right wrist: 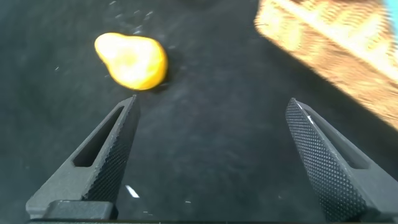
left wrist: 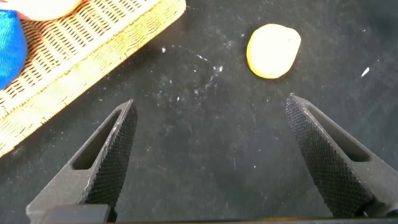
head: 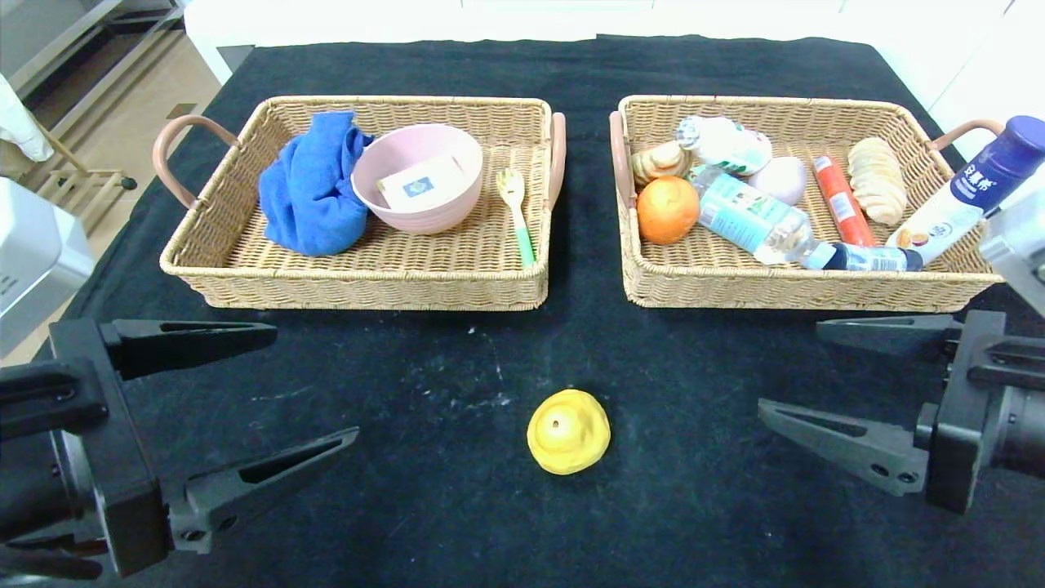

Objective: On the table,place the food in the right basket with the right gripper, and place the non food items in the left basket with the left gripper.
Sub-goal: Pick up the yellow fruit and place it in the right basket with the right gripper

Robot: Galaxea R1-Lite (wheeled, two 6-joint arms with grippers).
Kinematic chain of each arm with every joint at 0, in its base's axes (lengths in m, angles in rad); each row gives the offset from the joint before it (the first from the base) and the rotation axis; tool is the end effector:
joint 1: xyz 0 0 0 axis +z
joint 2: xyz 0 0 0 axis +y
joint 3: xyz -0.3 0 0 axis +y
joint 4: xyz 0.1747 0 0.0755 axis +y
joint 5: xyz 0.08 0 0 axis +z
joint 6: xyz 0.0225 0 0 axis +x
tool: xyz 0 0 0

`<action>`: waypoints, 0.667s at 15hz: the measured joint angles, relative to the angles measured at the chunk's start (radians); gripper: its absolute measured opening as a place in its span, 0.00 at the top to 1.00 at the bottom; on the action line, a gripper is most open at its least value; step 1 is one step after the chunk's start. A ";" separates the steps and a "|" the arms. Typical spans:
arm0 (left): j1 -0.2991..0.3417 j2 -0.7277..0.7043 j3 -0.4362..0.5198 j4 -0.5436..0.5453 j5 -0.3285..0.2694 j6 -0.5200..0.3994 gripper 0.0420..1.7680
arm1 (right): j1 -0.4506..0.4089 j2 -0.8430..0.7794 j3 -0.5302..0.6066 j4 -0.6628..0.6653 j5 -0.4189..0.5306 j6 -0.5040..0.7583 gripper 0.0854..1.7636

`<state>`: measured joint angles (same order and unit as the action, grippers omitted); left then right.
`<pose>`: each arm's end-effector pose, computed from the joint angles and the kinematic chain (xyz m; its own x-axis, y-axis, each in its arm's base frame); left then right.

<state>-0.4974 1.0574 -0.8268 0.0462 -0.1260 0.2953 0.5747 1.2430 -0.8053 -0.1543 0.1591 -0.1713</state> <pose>0.1203 -0.0685 0.2669 0.7787 -0.5658 -0.2711 0.6244 0.7410 0.2471 0.1590 0.1072 0.2498 0.7096 0.6483 -0.2761 -0.6947 0.7092 -0.1200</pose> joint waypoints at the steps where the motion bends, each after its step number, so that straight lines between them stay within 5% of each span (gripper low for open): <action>1: -0.001 0.000 0.000 -0.001 0.000 0.000 0.03 | 0.039 0.014 0.000 0.000 -0.029 0.000 0.03; 5: -0.001 -0.015 -0.008 -0.002 0.002 -0.001 0.03 | 0.149 0.087 -0.003 -0.029 -0.067 0.002 0.03; 10: -0.001 -0.037 -0.014 -0.001 0.002 -0.001 0.03 | 0.236 0.210 0.016 -0.223 -0.185 0.000 0.03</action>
<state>-0.4987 1.0204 -0.8409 0.0451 -0.1236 0.2938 0.8106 1.4534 -0.7898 -0.3774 -0.0257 -0.1713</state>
